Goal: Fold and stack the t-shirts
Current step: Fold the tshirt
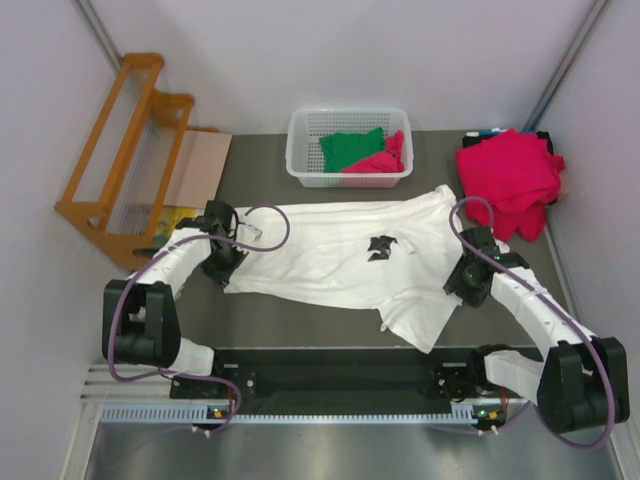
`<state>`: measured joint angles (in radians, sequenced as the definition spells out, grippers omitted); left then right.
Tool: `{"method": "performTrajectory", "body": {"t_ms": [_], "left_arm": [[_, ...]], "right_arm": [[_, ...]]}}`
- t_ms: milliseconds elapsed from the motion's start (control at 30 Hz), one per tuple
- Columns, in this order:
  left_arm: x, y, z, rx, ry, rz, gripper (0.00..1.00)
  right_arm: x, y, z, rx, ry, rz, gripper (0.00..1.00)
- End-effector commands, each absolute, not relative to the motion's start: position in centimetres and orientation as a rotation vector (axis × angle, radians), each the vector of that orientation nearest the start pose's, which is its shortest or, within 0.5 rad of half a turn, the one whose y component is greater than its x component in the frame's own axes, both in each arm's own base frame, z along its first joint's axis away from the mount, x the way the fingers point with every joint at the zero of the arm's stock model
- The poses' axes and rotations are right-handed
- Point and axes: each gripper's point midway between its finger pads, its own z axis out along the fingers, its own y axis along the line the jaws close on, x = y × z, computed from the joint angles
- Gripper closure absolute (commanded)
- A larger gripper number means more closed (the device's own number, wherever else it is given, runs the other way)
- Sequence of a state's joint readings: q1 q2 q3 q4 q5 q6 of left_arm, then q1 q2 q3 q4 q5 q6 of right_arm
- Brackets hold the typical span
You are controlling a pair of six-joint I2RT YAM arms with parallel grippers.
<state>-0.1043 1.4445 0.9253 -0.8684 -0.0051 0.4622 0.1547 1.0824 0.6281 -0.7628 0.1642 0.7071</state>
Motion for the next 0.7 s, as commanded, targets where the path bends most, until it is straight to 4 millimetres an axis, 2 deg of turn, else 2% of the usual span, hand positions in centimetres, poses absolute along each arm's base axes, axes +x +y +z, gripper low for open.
{"method": "performTrajectory", "body": {"t_ms": [0, 233, 433, 600, 667], "left_arm": [[23.5, -0.3, 5.7, 0.810, 2.843, 0.059, 1.00], [23.1, -0.3, 5.3, 0.817, 2.851, 0.055, 1.00], [22.9, -0.3, 4.8, 0.822, 2.860, 0.053, 1.00], [22.9, -0.2, 4.7, 0.820, 2.862, 0.052, 1.00], [22.9, -0.2, 4.7, 0.817, 2.862, 0.053, 1.00]], "right_arm": [[21.8, 2.3, 4.1, 0.816, 2.587, -0.030, 0.56], [22.0, 1.6, 2.7, 0.833, 2.604, -0.102, 0.55], [21.4, 1.6, 2.3, 0.845, 2.623, -0.109, 0.25], [21.5, 1.4, 2.9, 0.851, 2.588, -0.103, 0.37], [21.6, 1.3, 2.9, 0.853, 2.593, -0.106, 0.48]]}}
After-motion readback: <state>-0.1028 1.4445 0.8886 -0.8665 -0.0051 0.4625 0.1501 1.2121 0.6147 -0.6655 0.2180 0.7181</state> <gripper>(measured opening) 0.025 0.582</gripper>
